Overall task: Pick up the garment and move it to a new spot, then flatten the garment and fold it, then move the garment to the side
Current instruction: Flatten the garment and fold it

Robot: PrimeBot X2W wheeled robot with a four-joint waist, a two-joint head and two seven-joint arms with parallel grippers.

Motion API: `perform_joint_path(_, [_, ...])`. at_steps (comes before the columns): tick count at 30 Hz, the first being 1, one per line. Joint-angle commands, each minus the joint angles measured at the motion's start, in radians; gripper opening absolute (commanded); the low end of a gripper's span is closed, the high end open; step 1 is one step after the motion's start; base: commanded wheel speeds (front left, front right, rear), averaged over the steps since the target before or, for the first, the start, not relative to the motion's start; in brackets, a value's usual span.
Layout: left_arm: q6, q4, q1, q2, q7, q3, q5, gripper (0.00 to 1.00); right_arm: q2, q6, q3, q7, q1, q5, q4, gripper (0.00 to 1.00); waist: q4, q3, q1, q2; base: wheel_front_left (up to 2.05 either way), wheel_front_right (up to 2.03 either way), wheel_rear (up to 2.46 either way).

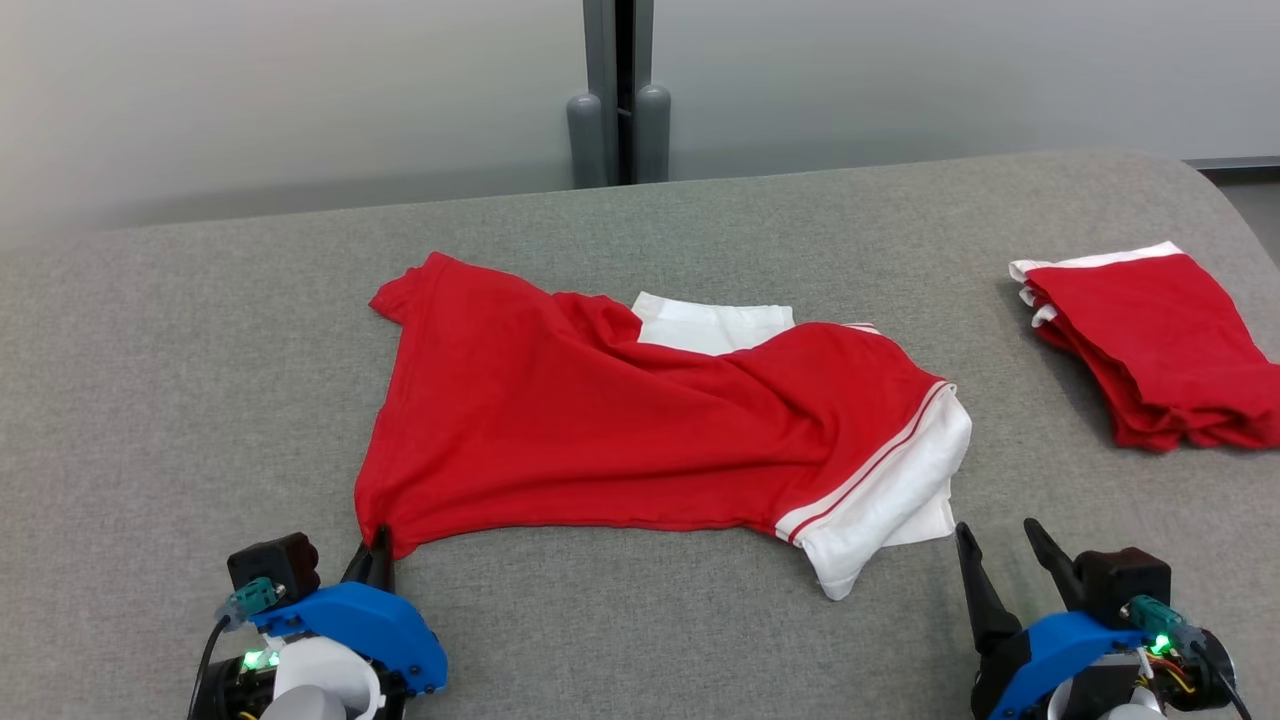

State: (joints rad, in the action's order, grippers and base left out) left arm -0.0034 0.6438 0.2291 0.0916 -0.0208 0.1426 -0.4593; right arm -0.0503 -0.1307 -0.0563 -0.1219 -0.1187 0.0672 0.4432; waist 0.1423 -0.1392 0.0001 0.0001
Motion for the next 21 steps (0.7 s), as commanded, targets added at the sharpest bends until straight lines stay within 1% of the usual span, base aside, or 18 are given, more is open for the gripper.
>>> perform_joint_path(1, [-0.003, -0.010, 0.020, 0.004, -0.013, 0.002, 0.000, 0.00, 0.000, 0.000, -0.007, 0.010, -0.021, 0.004, 0.012, 1.00, -0.007, -0.001, -0.0001, -0.0001, 0.00, 0.00, 0.00])
perform_joint_path(9, [-0.002, -0.047, 0.024, 0.006, -0.044, 0.016, 0.010, 0.00, -0.001, 0.000, 0.007, 0.052, -0.117, -0.016, 0.126, 1.00, -0.035, -0.009, -0.0001, -0.0001, 0.00, 0.00, 0.00])
perform_joint_path(15, [-0.001, -0.066, 0.018, 0.008, -0.050, 0.021, 0.006, 0.00, -0.001, 0.000, 0.020, 0.093, -0.201, -0.059, 0.267, 1.00, -0.042, -0.016, -0.0001, -0.0001, 0.00, 0.00, 0.00])
perform_joint_path(16, [-0.002, -0.068, 0.017, 0.008, -0.050, 0.022, 0.005, 0.00, 0.000, 0.000, 0.028, 0.106, -0.210, -0.063, 0.293, 0.91, -0.043, -0.016, -0.0001, -0.0001, 0.00, 0.00, 0.00])
perform_joint_path(17, [-0.002, -0.071, 0.015, 0.008, -0.050, 0.023, 0.004, 0.00, 0.000, 0.000, 0.035, 0.117, -0.217, -0.065, 0.316, 0.65, -0.044, -0.016, -0.0001, -0.0001, 0.00, 0.00, 0.00])
perform_joint_path(19, [-0.003, -0.078, 0.012, 0.009, -0.048, 0.025, 0.001, 0.00, 0.001, 0.000, 0.049, 0.130, -0.228, -0.047, 0.352, 0.22, -0.045, -0.015, -0.0001, -0.0001, 0.00, 0.00, 0.00])
perform_joint_path(20, [-0.005, -0.081, 0.010, 0.010, -0.048, 0.026, -0.001, 0.00, 0.001, 0.000, 0.057, 0.130, -0.234, -0.032, 0.362, 0.05, -0.044, -0.015, -0.0001, -0.0001, 0.00, 0.00, 0.00])
perform_joint_path(21, [-0.006, -0.084, 0.008, 0.010, -0.048, 0.025, -0.004, 0.00, 0.001, 0.000, 0.063, 0.126, -0.240, -0.021, 0.371, 0.00, -0.043, -0.013, -0.0001, -0.0001, 0.00, 0.00, 0.00])
